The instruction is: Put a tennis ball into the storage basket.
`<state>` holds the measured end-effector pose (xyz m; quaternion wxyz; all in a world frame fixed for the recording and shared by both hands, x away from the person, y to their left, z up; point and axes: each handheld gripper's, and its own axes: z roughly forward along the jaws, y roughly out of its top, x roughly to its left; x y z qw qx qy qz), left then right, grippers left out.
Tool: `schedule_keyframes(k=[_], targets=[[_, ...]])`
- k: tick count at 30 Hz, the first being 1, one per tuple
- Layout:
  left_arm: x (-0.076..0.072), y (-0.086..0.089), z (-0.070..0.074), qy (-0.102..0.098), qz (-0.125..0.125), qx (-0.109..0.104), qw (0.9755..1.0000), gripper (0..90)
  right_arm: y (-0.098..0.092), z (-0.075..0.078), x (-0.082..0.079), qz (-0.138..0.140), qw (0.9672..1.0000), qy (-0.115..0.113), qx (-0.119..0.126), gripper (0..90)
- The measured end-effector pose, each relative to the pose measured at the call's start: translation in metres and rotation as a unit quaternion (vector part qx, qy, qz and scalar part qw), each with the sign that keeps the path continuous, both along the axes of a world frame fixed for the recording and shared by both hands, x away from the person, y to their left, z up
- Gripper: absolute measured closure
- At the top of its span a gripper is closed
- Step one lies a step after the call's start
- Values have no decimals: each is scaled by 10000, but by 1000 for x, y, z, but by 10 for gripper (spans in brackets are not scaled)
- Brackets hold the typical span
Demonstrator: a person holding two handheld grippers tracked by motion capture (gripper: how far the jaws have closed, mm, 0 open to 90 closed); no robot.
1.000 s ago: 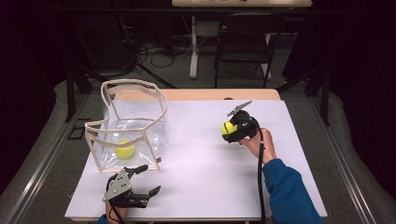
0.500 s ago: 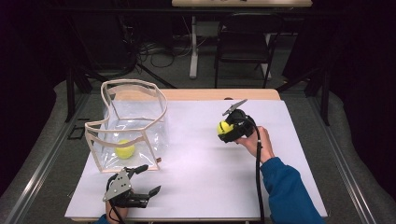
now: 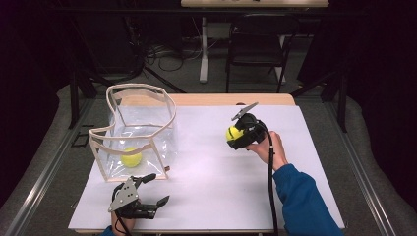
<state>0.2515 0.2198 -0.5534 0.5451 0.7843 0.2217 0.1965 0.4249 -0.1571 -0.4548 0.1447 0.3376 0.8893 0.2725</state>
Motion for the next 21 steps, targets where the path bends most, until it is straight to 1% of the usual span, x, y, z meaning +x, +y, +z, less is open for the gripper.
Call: schedule_keyframes(k=[4, 10, 21], targets=[[0, 0, 0, -3, -6, -1, 10000, 158, 2, 5, 0, 37, 10000, -44, 28, 257], [0, 0, 0, -3, -5, -3, 10000, 158, 8, 11, -2, 104, 9999, -50, 57, 257], [0, 0, 0, -6, -6, -2, 10000, 158, 17, 18, -4, 229, 9996, -163, 77, 257]])
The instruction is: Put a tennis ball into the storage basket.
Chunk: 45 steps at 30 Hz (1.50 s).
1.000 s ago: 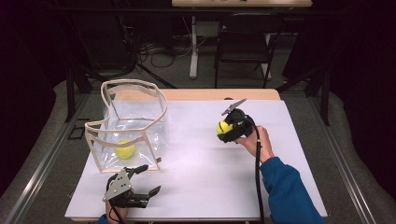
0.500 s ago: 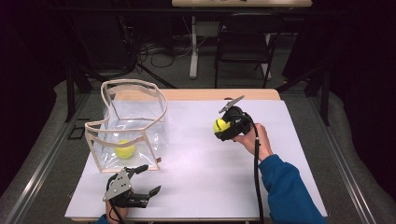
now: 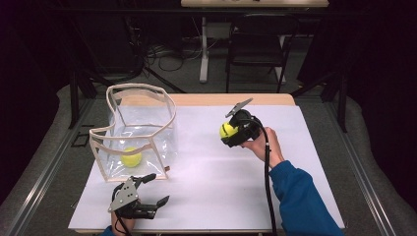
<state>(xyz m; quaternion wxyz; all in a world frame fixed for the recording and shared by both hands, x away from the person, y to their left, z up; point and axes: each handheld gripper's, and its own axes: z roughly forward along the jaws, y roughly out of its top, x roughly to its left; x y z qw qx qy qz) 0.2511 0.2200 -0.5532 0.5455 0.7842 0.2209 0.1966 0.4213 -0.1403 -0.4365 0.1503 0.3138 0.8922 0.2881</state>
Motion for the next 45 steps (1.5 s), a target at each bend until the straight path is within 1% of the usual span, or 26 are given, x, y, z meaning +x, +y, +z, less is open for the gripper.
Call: schedule_keyframes(k=[8, 16, 19, 23, 29, 31, 39, 42, 45], targets=[[0, 0, 0, 7, -5, 6, 10000, 158, 5, 7, -1, 76, 9999, -57, -33, 257], [0, 0, 0, 11, 1, 14, 10000, 158, 11, 13, -2, 164, 9998, -110, -15, 257], [0, 0, 0, 11, 0, 14, 10000, 158, 12, 14, -3, 174, 9997, -138, 28, 257], [0, -1, 0, 11, -9, 15, 10000, 158, 15, 17, -3, 208, 9997, -148, 13, 257], [0, -1, 0, 18, -8, 17, 10000, 158, 17, 22, -4, 263, 9994, -226, 29, 258], [0, -2, -1, 10, -17, 24, 10000, 158, 18, 23, -4, 264, 9992, -279, 70, 258], [0, -2, -1, 7, -1, 16, 10000, 158, 23, 27, -3, 320, 9990, -310, 50, 258], [-1, -3, 0, 1, -21, 60, 10000, 158, 24, 28, -2, 315, 9990, -307, 96, 258], [-1, -2, 0, -5, -18, 59, 10000, 158, 25, 30, -3, 328, 9989, -316, 117, 258]])
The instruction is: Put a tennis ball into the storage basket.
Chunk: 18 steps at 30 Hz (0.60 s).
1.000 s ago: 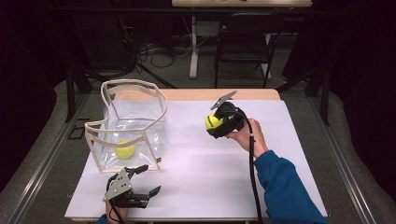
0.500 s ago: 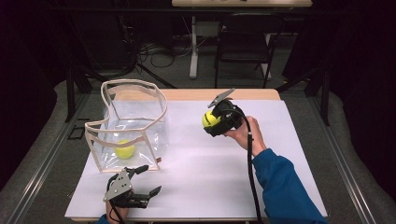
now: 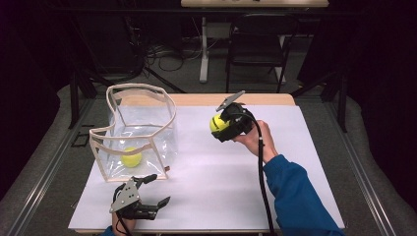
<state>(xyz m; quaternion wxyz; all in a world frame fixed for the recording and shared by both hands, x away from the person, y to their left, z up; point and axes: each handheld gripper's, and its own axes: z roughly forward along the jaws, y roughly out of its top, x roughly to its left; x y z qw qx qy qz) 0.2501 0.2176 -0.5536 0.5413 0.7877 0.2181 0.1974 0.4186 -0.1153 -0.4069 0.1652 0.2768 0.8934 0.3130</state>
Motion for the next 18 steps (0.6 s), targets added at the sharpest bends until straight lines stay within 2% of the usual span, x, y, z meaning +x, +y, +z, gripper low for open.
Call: schedule_keyframes(k=[18], targets=[[0, 1, 0, 5, -10, -30, 10000, 158, 11, 3, 2, 62, 10000, -44, -7, 259]])
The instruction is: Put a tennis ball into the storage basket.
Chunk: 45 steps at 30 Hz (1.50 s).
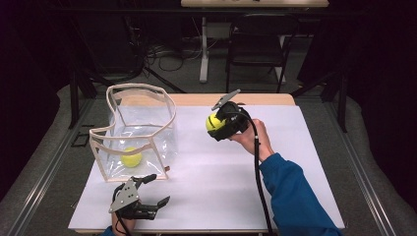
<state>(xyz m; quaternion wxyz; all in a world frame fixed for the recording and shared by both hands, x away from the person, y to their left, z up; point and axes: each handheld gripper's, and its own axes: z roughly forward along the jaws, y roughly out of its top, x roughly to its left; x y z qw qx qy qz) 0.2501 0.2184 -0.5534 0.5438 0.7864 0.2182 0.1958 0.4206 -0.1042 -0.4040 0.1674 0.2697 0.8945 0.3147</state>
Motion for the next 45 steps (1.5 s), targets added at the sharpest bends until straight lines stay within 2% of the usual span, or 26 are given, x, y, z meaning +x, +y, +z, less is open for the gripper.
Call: schedule_keyframes(k=[13, 45], targets=[[1, 0, -1, 8, 7, 6, 10000, 158, 7, 6, 3, 82, 9999, -10, 97, 258], [0, 1, 0, -12, 33, -23, 10000, 158, 25, 30, 10, 219, 9996, -176, 100, 259]])
